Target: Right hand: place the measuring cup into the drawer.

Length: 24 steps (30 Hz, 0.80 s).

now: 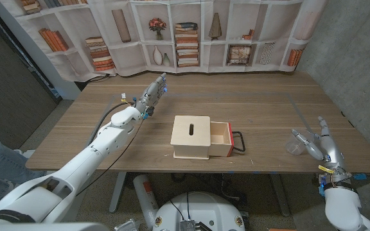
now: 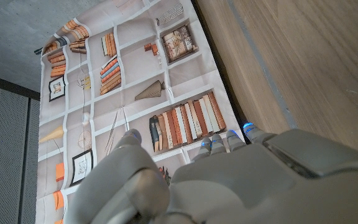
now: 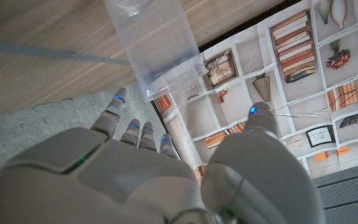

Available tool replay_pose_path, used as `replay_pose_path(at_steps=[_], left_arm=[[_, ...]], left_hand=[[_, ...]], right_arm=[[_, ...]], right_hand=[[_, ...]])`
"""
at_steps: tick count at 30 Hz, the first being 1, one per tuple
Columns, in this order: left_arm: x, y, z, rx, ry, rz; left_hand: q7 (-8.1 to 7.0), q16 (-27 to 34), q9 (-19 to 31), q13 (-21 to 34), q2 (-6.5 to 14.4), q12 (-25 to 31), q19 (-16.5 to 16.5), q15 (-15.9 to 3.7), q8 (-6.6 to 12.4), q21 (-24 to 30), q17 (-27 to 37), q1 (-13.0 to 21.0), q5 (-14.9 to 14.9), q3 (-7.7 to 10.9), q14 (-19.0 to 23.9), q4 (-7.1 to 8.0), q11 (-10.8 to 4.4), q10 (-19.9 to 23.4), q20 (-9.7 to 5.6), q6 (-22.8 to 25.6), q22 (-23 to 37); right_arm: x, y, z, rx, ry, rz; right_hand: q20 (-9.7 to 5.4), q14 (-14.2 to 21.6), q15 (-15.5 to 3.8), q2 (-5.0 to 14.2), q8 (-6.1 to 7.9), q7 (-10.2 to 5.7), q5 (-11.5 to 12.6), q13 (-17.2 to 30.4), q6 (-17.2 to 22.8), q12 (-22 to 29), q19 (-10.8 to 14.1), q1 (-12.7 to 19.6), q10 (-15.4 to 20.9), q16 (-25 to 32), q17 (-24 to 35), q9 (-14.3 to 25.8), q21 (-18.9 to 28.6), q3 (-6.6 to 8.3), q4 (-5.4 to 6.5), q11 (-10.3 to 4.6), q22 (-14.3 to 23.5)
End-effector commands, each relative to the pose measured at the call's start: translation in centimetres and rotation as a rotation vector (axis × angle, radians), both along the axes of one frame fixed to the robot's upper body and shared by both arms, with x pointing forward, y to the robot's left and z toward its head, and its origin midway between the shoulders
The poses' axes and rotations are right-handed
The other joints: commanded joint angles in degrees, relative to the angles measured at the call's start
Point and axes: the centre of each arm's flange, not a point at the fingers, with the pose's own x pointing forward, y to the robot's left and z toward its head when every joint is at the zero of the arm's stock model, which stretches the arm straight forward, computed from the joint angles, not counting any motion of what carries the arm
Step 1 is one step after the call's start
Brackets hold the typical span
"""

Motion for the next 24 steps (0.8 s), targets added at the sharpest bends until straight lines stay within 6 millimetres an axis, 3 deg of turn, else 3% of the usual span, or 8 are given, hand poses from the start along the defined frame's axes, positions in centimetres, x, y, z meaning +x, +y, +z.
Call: replay_pose_path(at_steps=[1, 24], left_arm=[[0.38, -0.19, 0.39, 0.006, 0.002, -0.003], [0.75, -0.88, 0.19, 0.018, 0.02, -0.009]], left_hand=[[-0.07, -0.1, 0.14, 0.09, 0.24, 0.2, -2.91, 0.49, -0.23, -0.07, 0.27, 0.34, -0.1, -0.24, -1.93, 0.06, 0.01, -0.17, 0.04, -0.24, 0.27], [-0.08, -0.08, 0.15, 0.09, 0.57, 0.18, -2.99, 0.54, -0.1, -0.27, 0.28, 0.44, -0.19, -0.37, -1.92, 0.08, 0.02, -0.25, 0.24, -0.03, 0.29]], right_arm=[[0.34, 0.49, -0.36, -0.012, 0.021, -0.014], [1.09, 1.0, -1.31, -0.027, 0.034, -0.028]], right_hand=[[0.28, -0.19, 0.06, 0.41, -0.15, 0.62, 0.57, 0.09, -1.45, 0.28, 0.08, 0.47, -1.07, 0.41, 0.19, 0.09, -0.46, -0.55, 0.04, -0.13, 0.26], [-0.05, 0.15, -0.3, 0.67, -0.16, 1.0, 1.25, 0.09, -2.47, 0.49, 0.96, 0.71, -1.72, 0.74, 0.21, 0.15, -0.87, -1.01, 0.17, -0.07, 0.29]])
